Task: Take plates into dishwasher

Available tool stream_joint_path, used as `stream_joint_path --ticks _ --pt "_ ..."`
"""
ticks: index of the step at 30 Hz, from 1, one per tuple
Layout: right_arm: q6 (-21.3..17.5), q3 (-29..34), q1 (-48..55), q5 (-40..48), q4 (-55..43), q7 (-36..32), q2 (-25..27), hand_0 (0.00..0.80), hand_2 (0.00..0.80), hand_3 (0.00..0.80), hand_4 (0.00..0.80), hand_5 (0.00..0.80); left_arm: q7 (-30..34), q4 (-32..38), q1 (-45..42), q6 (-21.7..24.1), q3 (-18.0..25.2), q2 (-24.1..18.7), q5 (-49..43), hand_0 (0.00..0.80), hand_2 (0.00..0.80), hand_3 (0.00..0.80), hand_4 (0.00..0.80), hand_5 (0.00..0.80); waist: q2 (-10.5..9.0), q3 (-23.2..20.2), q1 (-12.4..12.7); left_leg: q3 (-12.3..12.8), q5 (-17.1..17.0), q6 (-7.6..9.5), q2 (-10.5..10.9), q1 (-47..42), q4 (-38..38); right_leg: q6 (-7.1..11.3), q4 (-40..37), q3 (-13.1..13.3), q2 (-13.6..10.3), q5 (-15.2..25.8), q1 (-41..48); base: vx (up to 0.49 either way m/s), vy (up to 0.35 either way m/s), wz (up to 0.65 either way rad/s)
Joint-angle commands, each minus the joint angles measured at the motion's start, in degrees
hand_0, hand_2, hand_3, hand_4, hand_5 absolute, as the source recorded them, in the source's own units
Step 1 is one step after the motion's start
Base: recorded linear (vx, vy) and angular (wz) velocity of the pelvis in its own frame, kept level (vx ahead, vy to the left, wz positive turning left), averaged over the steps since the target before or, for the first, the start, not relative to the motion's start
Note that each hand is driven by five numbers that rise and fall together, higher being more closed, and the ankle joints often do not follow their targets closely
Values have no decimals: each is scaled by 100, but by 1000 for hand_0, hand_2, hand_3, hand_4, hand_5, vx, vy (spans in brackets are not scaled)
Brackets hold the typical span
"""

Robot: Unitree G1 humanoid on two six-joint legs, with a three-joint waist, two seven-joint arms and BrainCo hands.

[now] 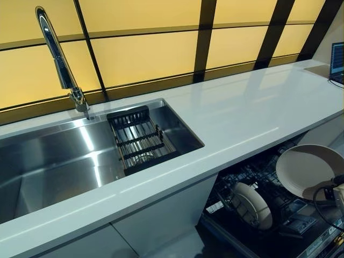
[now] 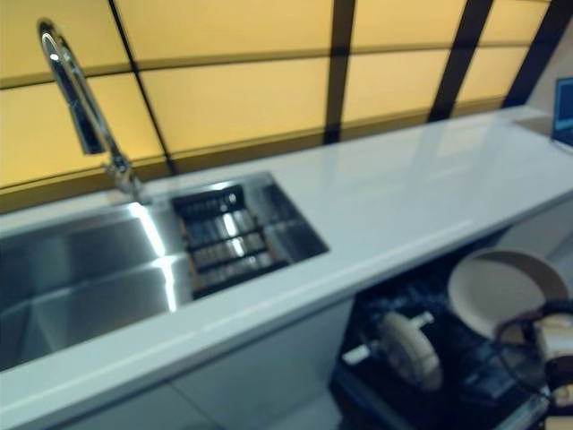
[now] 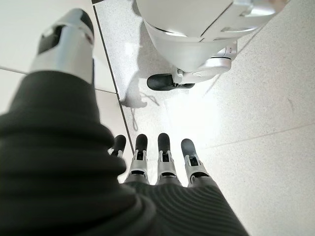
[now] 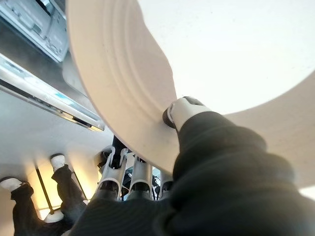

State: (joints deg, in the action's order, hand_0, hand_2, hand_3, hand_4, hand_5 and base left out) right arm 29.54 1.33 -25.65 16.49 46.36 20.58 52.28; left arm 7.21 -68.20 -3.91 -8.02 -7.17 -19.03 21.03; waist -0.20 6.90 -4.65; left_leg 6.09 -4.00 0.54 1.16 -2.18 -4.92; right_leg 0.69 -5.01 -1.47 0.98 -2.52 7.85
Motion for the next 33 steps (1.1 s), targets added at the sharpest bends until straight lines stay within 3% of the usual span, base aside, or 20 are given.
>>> stream_joint_path --ticks 1,12,22,33 --pt "-226 -233 -218 93 -196 448 109 800 800 800 800 800 -102 -56 40 121 2 -153 62 0 0 0 0 0 -67 -243 302 -105 525 -186 -58 -327 -8 635 1 -150 -340 661 -508 -23 -47 0" --pt "-440 -504 -751 150 205 1023 45 800 800 800 800 800 -82 67 -21 281 -149 -50 421 0 0 0 0 0 398 25 350 -230 396 -184 123 -60 -8 653 27 -158 -495 741 -794 -50 17 7" --pt "-676 -779 -1402 279 497 1182 309 800 800 800 800 800 -78 343 83 318 -286 -29 861 0 0 0 0 0 867 467 326 -265 274 -165 312 264 -8 667 100 -112 -624 826 -1219 -106 53 1" --pt "-768 -1005 -1668 330 604 1115 347 800 800 800 800 800 -251 623 149 270 -369 18 1193 0 0 0 0 0 1159 718 301 -240 214 -167 409 454 -8 666 142 -120 -709 865 -1475 -63 33 1"
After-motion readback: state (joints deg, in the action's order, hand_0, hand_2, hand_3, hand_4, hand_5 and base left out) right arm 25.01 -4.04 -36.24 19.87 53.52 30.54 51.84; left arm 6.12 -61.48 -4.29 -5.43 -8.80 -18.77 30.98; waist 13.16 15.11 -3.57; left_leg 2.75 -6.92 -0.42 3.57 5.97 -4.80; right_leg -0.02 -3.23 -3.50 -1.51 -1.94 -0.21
